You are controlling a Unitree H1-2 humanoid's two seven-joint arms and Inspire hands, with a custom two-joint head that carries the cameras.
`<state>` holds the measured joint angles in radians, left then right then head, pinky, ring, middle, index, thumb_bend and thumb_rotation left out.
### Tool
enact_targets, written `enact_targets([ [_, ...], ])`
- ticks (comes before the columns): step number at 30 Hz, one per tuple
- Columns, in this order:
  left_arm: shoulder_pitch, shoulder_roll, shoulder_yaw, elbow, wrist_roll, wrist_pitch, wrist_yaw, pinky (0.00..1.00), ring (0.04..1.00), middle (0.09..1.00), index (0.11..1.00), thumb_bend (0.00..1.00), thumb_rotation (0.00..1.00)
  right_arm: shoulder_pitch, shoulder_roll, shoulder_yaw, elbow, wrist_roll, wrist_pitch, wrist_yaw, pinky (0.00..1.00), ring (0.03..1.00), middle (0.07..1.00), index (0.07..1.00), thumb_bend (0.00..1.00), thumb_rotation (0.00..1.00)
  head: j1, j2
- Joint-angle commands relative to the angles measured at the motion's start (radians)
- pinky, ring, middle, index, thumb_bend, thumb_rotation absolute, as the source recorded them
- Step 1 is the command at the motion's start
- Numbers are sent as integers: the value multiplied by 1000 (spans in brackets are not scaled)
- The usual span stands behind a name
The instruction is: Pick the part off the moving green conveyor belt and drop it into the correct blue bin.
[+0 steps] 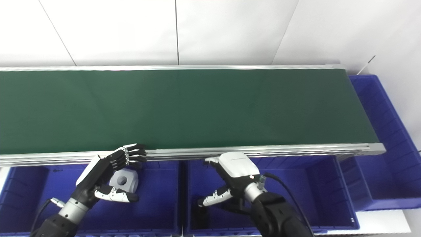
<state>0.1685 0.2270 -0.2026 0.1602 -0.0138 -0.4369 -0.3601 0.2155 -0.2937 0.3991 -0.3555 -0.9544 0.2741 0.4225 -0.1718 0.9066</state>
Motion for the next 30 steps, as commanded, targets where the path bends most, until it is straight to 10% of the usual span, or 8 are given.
enact_targets([
  [1,-3,3,5,-32,-12,-32,0,632,711,775,800,913,290,23,23,-46,-42,95,-64,-89,755,867,895,898,805,436,-1,1],
  [16,7,10,17,-44,-17,-33,-9,631,709,774,801,918,302,150,143,-177,71,555,-303,-340,623,729,812,860,804,181,6,11],
  [30,18,6,22,-50,-22,-33,-13,623,696,764,803,908,294,153,169,-199,109,658,-275,-331,677,751,803,864,826,146,26,19],
])
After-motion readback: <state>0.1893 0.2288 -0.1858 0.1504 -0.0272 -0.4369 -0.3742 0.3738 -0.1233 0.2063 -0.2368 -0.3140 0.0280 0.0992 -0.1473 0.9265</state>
